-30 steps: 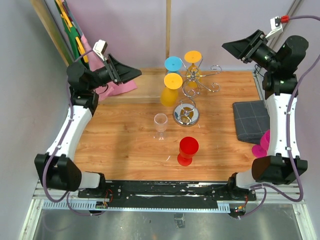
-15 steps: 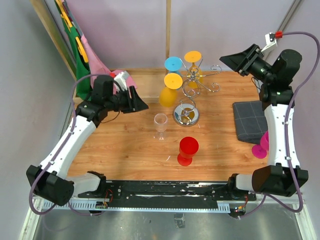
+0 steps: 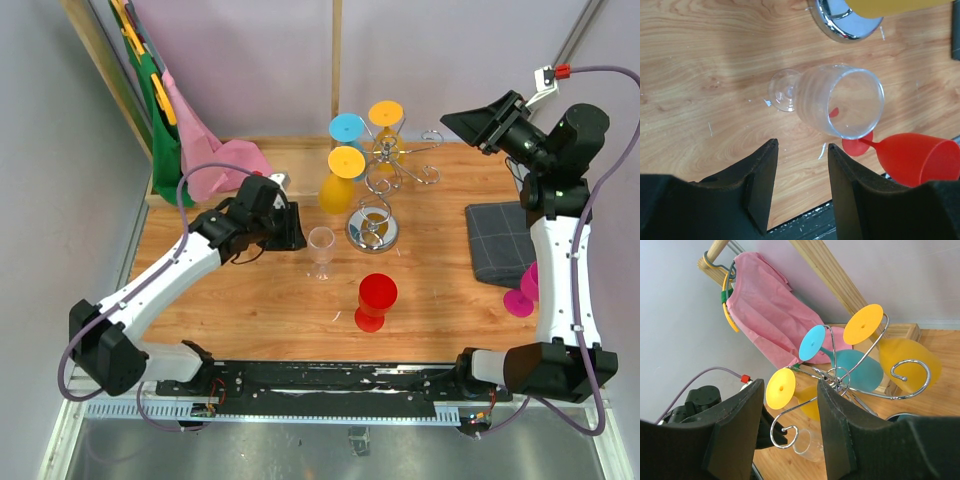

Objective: Place the wine glass upside down on the wine glass rack

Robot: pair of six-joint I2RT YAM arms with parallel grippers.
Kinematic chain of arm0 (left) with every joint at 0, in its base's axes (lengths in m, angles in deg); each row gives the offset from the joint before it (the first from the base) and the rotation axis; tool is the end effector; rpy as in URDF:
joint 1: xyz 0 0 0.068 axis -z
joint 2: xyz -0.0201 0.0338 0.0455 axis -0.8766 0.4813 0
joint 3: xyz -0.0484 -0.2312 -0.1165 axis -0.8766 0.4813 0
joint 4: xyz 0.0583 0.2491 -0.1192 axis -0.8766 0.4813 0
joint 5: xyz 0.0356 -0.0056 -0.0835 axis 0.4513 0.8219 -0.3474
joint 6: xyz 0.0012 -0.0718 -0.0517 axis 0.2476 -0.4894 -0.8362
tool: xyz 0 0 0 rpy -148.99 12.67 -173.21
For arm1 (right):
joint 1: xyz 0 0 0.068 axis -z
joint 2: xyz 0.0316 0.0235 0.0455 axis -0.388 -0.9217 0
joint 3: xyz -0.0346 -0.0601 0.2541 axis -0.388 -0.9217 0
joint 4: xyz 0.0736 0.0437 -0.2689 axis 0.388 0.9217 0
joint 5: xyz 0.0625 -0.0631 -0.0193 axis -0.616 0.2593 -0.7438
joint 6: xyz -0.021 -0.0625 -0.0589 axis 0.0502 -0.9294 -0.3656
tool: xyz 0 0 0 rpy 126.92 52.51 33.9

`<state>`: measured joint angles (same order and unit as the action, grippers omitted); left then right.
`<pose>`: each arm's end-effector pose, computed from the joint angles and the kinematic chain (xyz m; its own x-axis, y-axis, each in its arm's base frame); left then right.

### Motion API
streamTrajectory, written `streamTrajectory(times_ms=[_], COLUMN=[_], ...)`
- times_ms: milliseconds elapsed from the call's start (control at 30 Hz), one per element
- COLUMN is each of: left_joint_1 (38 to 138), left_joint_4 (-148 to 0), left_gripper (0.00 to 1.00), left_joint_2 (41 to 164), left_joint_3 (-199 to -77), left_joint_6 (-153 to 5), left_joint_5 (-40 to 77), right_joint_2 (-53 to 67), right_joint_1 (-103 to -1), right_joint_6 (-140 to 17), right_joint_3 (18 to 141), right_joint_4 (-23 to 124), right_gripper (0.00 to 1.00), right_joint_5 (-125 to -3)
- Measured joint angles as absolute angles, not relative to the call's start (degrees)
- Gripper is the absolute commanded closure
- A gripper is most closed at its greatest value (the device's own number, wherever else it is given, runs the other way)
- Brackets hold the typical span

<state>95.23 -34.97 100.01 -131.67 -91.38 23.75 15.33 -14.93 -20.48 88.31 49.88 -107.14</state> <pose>0.2687 -0.1866 0.2787 -0.7855 -0.0448 -0.6172 0.2464 0.8923 -0.3784 0.3207 0.0166 0.4945 -0.3533 0.5281 -0.7722 -0.5913 0.5136 0.6218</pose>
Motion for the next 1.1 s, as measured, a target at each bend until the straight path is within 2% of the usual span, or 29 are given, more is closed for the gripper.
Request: streamTrajectory(times_ms=[400, 900, 1100], left_joint_1=[98.07, 98.24, 99.07], left_joint_4=[-34.95, -35.38, -35.64], left_gripper=[0.54, 0.55, 0.58], left_joint_2=[107.38, 110.44, 113.12], left_joint_3=[-138.42, -140.72, -140.96], left_joint_6=[-92.71, -92.71, -92.69], left_joint_5=[30.77, 31.60, 33.04], right_joint_2=[14.76, 12.60, 12.49], right_joint_1=[-14.93, -14.93, -14.93], right_joint_6=[-20.46, -19.36, -19.08], right_joint_3=[88.29, 88.29, 88.29], right_joint_4=[49.40, 48.11, 47.63], right_gripper=[0.52, 0.52, 0.52], right_joint_5=[-107.17, -107.17, -107.17])
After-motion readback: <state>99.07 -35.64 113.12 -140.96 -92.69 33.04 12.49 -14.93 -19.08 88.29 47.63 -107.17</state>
